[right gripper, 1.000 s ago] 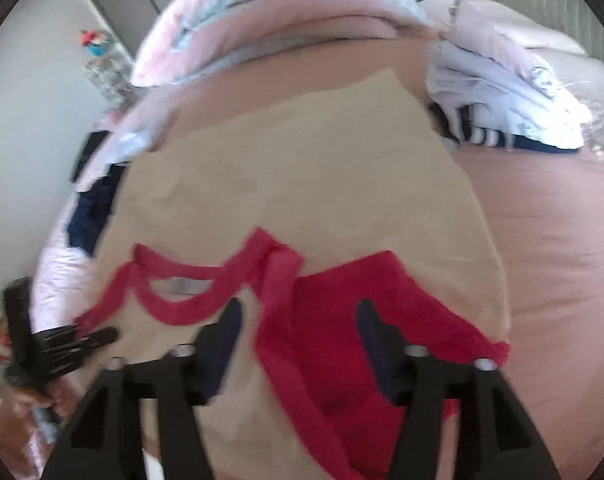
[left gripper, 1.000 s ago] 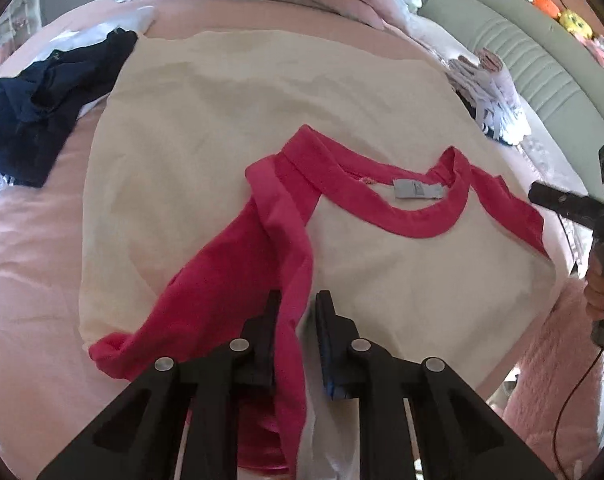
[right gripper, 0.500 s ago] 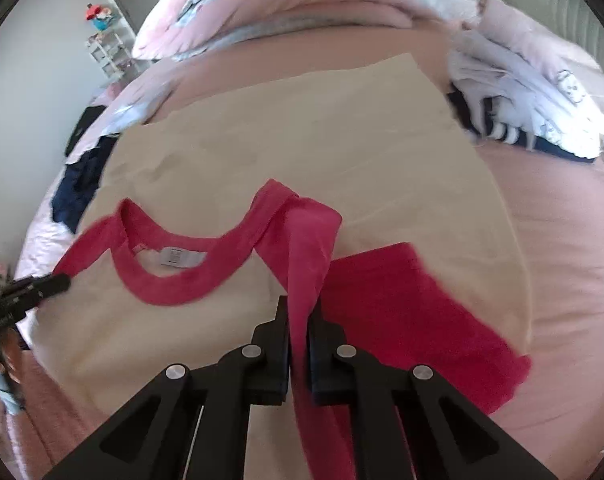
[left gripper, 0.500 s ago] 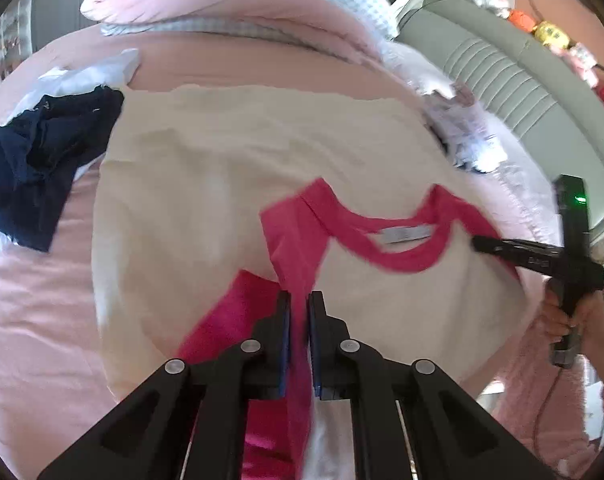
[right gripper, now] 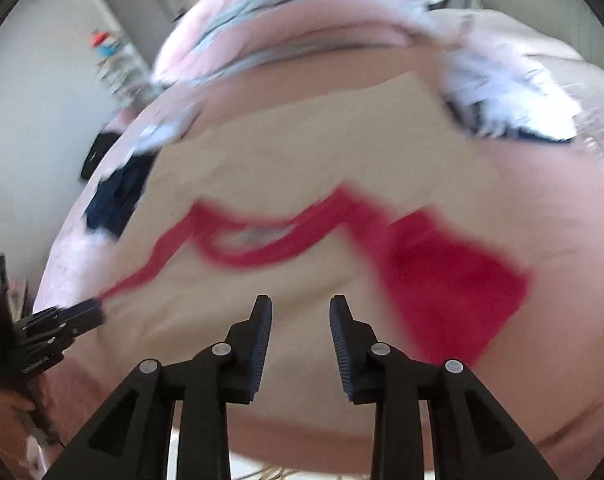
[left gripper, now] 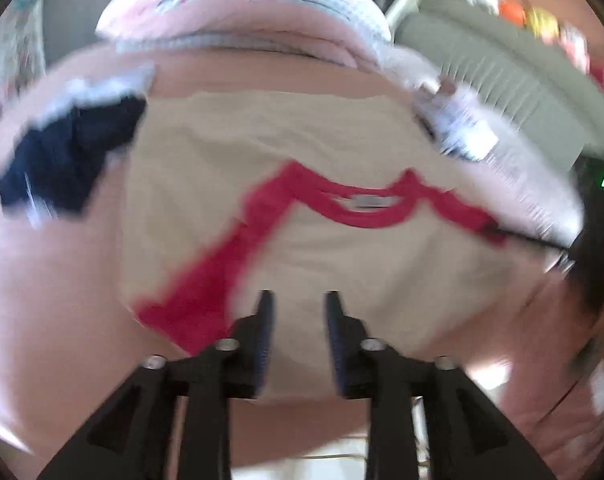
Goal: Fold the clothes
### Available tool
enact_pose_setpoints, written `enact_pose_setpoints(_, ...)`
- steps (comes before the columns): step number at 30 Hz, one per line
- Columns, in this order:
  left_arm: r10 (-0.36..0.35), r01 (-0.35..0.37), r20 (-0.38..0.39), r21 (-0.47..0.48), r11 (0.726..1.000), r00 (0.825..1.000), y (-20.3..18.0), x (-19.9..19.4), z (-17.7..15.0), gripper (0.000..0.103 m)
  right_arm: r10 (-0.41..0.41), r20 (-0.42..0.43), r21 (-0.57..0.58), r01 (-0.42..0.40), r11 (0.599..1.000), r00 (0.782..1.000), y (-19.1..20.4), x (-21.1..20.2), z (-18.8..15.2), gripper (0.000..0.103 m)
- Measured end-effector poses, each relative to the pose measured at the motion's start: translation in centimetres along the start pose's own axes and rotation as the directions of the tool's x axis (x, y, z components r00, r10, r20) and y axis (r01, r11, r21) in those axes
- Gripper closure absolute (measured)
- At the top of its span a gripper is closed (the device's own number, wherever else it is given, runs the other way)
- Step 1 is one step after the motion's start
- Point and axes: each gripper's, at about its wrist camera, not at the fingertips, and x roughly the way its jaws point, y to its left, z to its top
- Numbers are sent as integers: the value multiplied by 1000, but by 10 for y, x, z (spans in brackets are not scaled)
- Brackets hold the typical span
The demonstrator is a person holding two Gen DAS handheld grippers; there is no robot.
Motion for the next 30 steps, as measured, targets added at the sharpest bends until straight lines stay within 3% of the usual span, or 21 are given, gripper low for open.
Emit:
enact_pose_setpoints(2,36,-36,-19,19,999,999,-16,22,-12,66,-2,-27,-75,0,997,1000,30,19,-18,73)
enact_pose_setpoints(4,109,-103,-93,60,993,990,-20,47,-19,66,-44,-65,-153,34,988,997,56,47,-28,73)
enact_pose_setpoints(5,126,-117,-111,89,989,986,-21,50,-20,66,-117,-88,-207,97,974,989,58,59,-35,73)
enact_pose_setpoints(8,161,-133,-148,181,974,976,-22,52,-20,71,-154,-72,-228,134,964,986,47,61,-46,88)
enact_pose_setpoints(9,165,-132,-157,201,971,974,-22,51,-17,72,-165,-71,-217,147,965,984,40,57,-46,101)
enact_pose_setpoints(12,171,-123,-182,249,961,968,-22,48,-10,72,-172,-75,-117,162,980,982,4,43,-42,103)
enact_pose_setpoints(14,170,-135,-141,226,965,975,-23,35,-6,71,-121,-82,8,122,992,989,-27,35,-41,103)
enact_pose_setpoints(16,173,-161,-76,151,975,982,-15,11,-2,71,-118,-55,33,120,992,992,-31,23,-43,103)
enact_pose_setpoints(18,187,-183,-71,66,981,980,-1,-4,-5,71,-115,-28,58,117,991,993,-35,10,-45,98)
enact_pose_setpoints(19,179,-174,-114,53,983,977,4,-4,-10,71,-120,-28,66,121,990,992,-36,7,-47,96)
enact_pose_setpoints(21,150,-144,-226,45,989,962,12,0,-22,71,-10,-68,156,20,988,998,-39,6,-43,96)
enact_pose_setpoints(23,126,-113,-267,64,992,955,13,3,-34,71,114,-66,206,-98,974,991,-34,3,-42,95)
enact_pose_setpoints(26,79,-82,-221,-6,997,972,21,1,-38,71,100,-75,101,-92,991,992,-4,8,-37,91)
enact_pose_setpoints(27,62,-70,-205,-30,997,977,24,1,-37,71,94,-80,63,-89,994,992,6,10,-37,86)
enact_pose_setpoints(30,96,-106,-206,-38,994,974,30,12,-25,72,114,-131,28,-111,993,985,21,25,-46,84)
